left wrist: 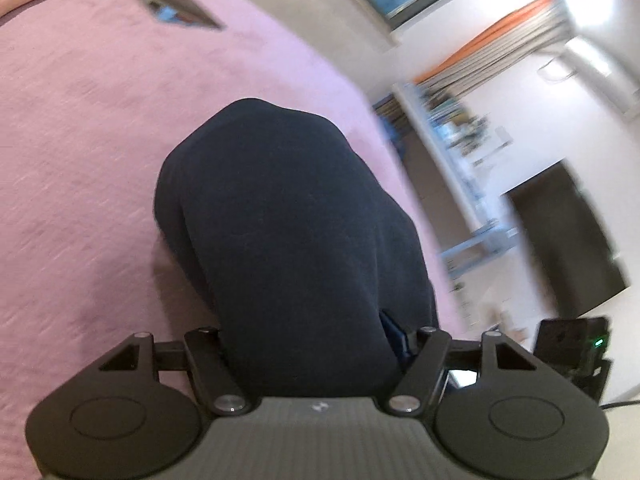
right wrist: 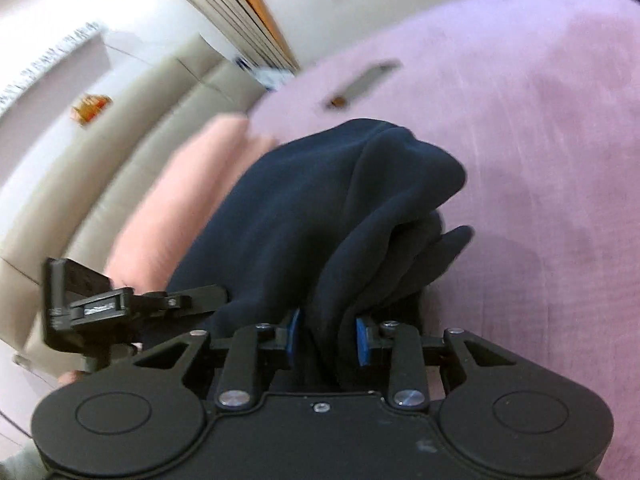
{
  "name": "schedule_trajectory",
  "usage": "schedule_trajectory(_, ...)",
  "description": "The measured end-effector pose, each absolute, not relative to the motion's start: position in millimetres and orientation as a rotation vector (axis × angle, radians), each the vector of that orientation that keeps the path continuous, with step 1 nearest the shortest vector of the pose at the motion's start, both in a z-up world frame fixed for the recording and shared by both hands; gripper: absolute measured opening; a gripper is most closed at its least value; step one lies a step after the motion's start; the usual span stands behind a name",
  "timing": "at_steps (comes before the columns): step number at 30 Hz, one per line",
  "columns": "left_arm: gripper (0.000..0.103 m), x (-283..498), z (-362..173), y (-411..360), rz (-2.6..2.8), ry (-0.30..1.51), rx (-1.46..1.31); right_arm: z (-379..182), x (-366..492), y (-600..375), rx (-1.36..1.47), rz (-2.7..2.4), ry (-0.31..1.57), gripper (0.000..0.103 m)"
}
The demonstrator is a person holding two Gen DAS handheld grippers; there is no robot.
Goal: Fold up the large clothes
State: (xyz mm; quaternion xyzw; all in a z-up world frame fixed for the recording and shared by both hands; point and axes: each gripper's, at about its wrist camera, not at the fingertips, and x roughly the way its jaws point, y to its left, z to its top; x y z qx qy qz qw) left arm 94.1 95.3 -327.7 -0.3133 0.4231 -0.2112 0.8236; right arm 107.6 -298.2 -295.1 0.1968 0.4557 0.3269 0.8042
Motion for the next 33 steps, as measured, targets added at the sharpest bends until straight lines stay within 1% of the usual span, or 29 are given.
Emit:
schedule_trajectory(1,0.071,90,-347,98,-0.424,0.91,-0.643,-315,105,-297,0.42,0.679,1.002,0.037)
schedule_trajectory(2,0.074,87,-365,101,-0.399,0.919,-0.622,-340,106,-297,0.431,0.654,1.044,0.039)
schedule_trajectory(3,0.082,84,-386,104,-0.365,0.939,-0.604,-354,105,-298,0.432,0.635,1.072,0.052)
schedule_trajectory(4,0.086,81,-405,109,-0.348,0.943,-0.606,-369,105,-299,0.444,0.62,1.093,0.06)
schedule_trajectory(5,0.088,75,-417,115,-0.358,0.921,-0.639,-374,102,-301,0.471,0.633,1.092,0.069)
schedule_trajectory(7,0.086,62,-423,124,-0.369,0.874,-0.726,-374,98,-306,0.499,0.674,1.061,0.069)
schedule_trajectory(10,0.083,44,-410,125,-0.339,0.789,-0.645,-358,90,-308,0.408,0.663,0.998,0.07)
schedule_trajectory(13,0.076,27,-384,132,-0.294,0.716,-0.555,-323,70,-308,0.23,0.616,0.848,0.07)
schedule_trajectory(15,0.069,12,-361,126,-0.252,0.641,-0.473,-301,52,-300,0.108,0.615,0.719,0.07)
schedule_trajectory(17,0.069,-9,-341,118,-0.262,0.552,-0.423,-288,37,-280,0.05,0.643,0.604,0.07)
schedule_trajectory(18,0.068,-17,-335,112,-0.281,0.524,-0.411,-285,34,-268,0.029,0.65,0.575,0.065)
schedule_trajectory(19,0.066,-24,-329,104,-0.307,0.516,-0.393,-284,31,-252,0.001,0.642,0.544,0.057)
schedule_trajectory(20,0.055,-28,-327,92,-0.341,0.529,-0.374,-288,31,-241,-0.019,0.612,0.519,0.029)
schedule_trajectory(21,0.044,-30,-330,83,-0.366,0.544,-0.369,-294,34,-229,-0.029,0.576,0.522,0.012)
schedule_trajectory(23,0.042,-33,-343,63,-0.392,0.606,-0.368,-313,51,-214,-0.032,0.56,0.593,0.01)
schedule_trajectory(24,0.038,-35,-349,56,-0.373,0.628,-0.35,-325,60,-211,-0.043,0.541,0.633,0.005)
schedule_trajectory(25,0.034,-40,-355,55,-0.351,0.643,-0.356,-334,68,-212,-0.047,0.546,0.672,0.003)
schedule_trajectory(26,0.021,-45,-360,59,-0.349,0.652,-0.4,-339,72,-215,-0.044,0.535,0.694,0.0)
schedule_trajectory(27,0.007,-52,-366,68,-0.353,0.675,-0.457,-341,72,-220,-0.042,0.519,0.702,0.0)
schedule_trajectory(28,0.003,-58,-371,75,-0.344,0.705,-0.474,-342,71,-224,-0.055,0.492,0.706,0.0)
schedule_trajectory(30,0.003,-77,-378,86,-0.332,0.718,-0.465,-340,66,-232,-0.056,0.472,0.713,0.0)
schedule_trajectory(33,0.003,-94,-381,94,-0.34,0.727,-0.521,-330,53,-240,-0.042,0.382,0.732,0.0)
